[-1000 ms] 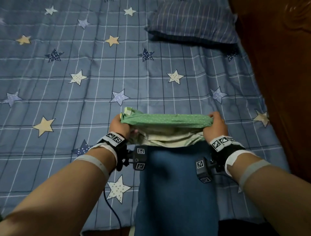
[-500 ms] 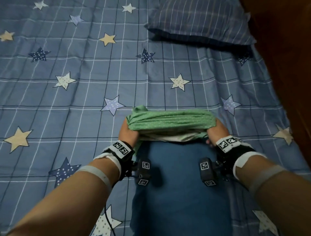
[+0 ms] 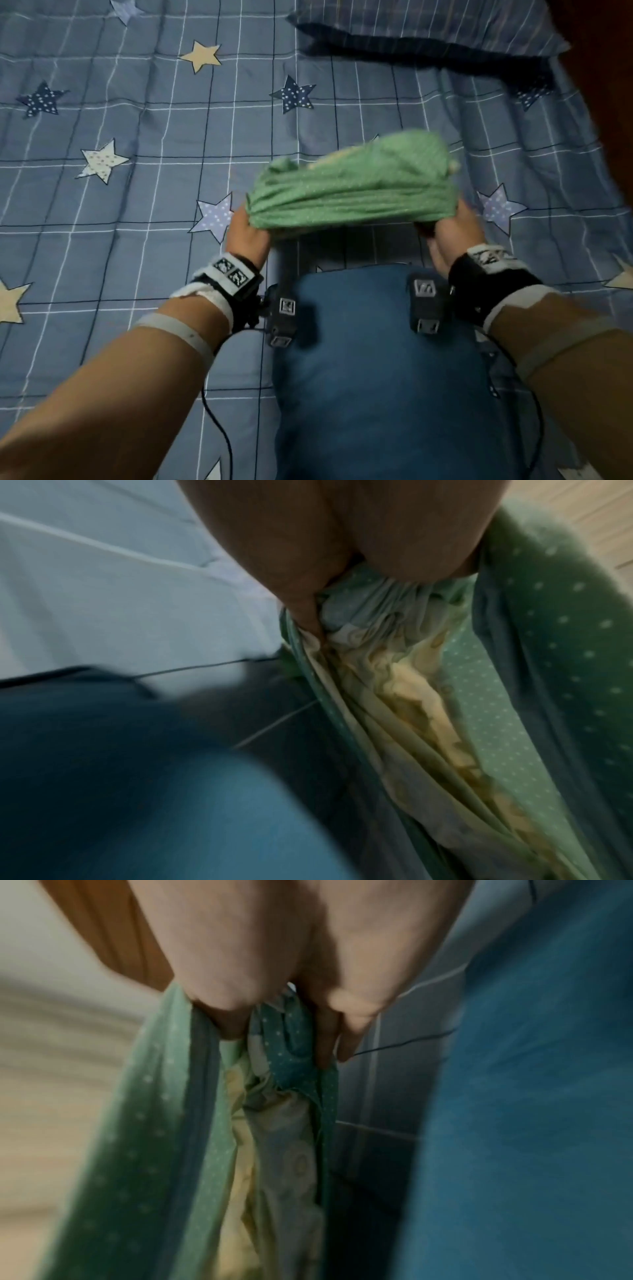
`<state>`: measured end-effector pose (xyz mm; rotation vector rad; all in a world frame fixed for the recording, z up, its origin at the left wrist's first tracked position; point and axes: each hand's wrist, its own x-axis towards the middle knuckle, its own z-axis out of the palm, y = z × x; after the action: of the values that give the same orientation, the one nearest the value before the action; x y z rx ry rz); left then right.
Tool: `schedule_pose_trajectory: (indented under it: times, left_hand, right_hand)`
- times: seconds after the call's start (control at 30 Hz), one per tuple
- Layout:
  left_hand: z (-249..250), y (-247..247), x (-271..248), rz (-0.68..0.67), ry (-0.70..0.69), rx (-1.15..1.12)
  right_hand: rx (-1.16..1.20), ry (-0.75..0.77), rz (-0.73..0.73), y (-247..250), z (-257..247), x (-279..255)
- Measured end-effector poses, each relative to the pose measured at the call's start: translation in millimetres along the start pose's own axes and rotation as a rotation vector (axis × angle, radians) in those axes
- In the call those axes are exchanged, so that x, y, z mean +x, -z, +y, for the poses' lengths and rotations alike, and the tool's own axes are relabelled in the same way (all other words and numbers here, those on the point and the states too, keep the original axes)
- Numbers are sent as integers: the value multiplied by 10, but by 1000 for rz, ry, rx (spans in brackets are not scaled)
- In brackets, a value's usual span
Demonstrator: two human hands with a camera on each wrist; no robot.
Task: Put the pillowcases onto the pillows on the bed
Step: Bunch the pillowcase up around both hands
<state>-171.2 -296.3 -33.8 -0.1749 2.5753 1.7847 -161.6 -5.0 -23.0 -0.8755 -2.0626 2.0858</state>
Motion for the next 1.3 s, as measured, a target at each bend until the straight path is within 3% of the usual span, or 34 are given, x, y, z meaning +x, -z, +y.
schedule_pose_trajectory:
  times: [0.1, 0.3, 0.43, 0.63, 0.73, 0.8, 0.9, 1.03, 1.1, 1.2, 1.3]
  left_hand:
    - [-573, -65, -283, -49, 153, 150]
    - [-1042, -79, -485, -43, 265, 423]
    - [-892, -92, -546, -45, 366, 347]
    - [-765, -127, -728, -120, 471, 181]
    - [-678, -201, -829, -112, 594, 18]
    - [-633, -228, -885, -63, 599, -36]
    - [-514, -177, -912, 2, 572, 216]
    - [-464, -2, -936, -158, 688, 478]
    - [-445, 76, -979, -115, 659, 493]
    - [-275, 129, -1116, 71, 535, 498]
    - [-104, 160, -1155, 258, 285, 642]
  right_hand:
    - [-606, -34, -217, 192, 469, 27]
    - [-952, -146, -170, 336, 639, -39]
    - [-936, -99, -158, 433, 599, -103]
    - [-668, 55, -70, 615, 547, -383]
    - [-609, 122, 0, 748, 591, -483]
    - [-611, 144, 16, 824, 598, -538]
    - [-625, 171, -1, 846, 516, -637]
    - [-638, 225, -88, 787, 354, -816]
    - [-671, 252, -97, 766, 290, -889]
    - [-651, 294, -24, 752, 229, -970]
    - [-635, 388, 17, 764, 169, -1002]
